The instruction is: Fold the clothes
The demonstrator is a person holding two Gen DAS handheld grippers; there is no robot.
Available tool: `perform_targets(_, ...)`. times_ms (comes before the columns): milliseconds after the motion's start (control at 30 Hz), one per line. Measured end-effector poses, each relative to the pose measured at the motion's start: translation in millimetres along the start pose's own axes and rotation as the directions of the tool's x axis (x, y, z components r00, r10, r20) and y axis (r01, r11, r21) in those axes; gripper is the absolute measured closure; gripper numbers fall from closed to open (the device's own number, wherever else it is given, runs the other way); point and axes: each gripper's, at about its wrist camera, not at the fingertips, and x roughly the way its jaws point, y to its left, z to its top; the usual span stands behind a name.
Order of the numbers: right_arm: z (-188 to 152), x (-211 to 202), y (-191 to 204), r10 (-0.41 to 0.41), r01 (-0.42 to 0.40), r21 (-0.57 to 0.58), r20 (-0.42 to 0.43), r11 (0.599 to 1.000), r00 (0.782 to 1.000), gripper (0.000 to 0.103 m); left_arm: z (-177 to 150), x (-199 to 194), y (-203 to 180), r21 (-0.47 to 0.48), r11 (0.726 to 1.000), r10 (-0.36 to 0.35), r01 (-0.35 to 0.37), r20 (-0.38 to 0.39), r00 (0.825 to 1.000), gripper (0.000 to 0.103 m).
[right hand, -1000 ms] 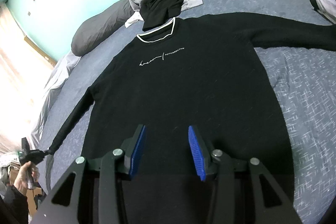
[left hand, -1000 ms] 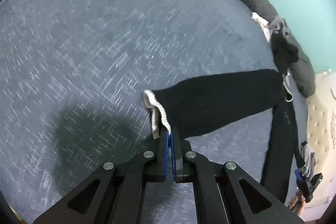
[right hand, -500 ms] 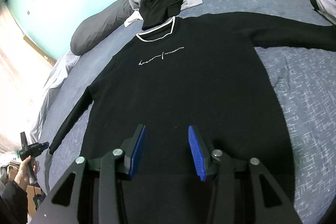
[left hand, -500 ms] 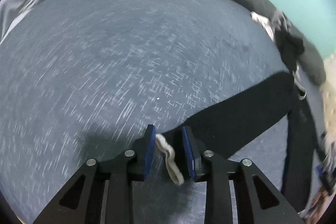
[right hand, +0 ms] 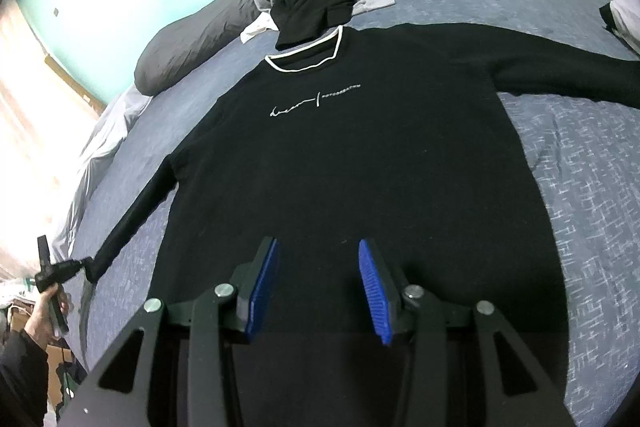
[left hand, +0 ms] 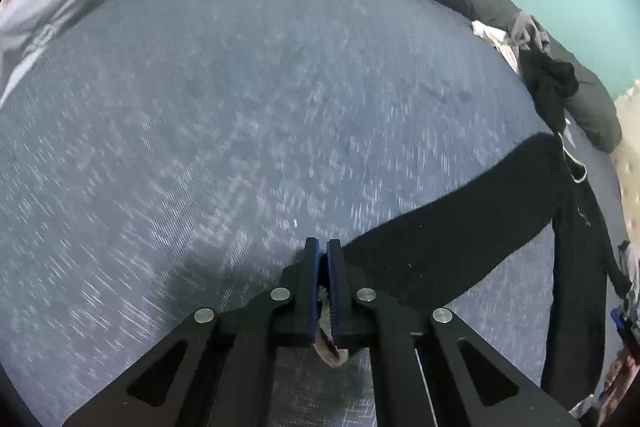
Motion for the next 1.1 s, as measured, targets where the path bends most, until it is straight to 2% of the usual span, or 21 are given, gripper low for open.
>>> perform_targets(200, -1, 6, 6, -0.002, 0.002, -0.006, -0.008, 1.0, 1.0, 0.06, 39, -13, 3, -0.027, 0.999, 0.033, -0.031, 0.055, 0.998, 0.099)
perform_targets(333, 0, 12, 8, -0.003, 0.003, -0.016, -0.023, 1.0, 1.0, 0.06, 58, -5, 5, -0.04, 0.998, 0.048, -0.046, 0.047, 0.998, 0.099)
perform_targets(467, 11, 26, 15, 0.021, -0.023, -0.042, -0.053, 0.999, 0.998, 0.06, 50, 10, 9, -0.063, 0.997, 0.043, -0.041, 0.02, 0.999, 0.099)
perform_targets(567, 35, 46, 33, 0.022, -0.031, -0.103, -0.092, 0.994, 0.996, 0.047, 39, 18, 17, -0.079, 0.997, 0.023, -0.022, 0.004, 1.0, 0.099)
perform_targets(600, 45, 55, 41, 0.036, -0.048, -0.119, -0.109, 0.992, 0.993, 0.046, 36, 19, 18, -0.076, 0.997, 0.019, -0.019, -0.001, 1.0, 0.099)
perform_targets(667, 66, 74, 59, 0.061, -0.083, -0.15, -0.141, 0.985, 0.988, 0.046, 30, 22, 18, -0.065, 0.998, 0.016, -0.016, -0.008, 1.0, 0.099)
perform_targets(767, 99, 104, 94, 0.043, -0.081, -0.24, -0.16, 0.967, 0.986, 0.046, 25, 26, 21, -0.071, 0.997, 0.002, -0.003, -0.019, 1.0, 0.099)
perform_targets(933, 154, 162, 145, 0.072, -0.131, -0.277, -0.211, 0.952, 0.975, 0.046, 24, 30, 22, -0.069, 0.998, -0.015, 0.013, -0.03, 0.999, 0.099)
perform_targets(1100, 184, 215, 186, 0.029, -0.105, -0.348, -0.215, 0.932, 0.976, 0.046, 25, 34, 21, -0.054, 0.998, -0.028, 0.027, -0.031, 0.999, 0.099)
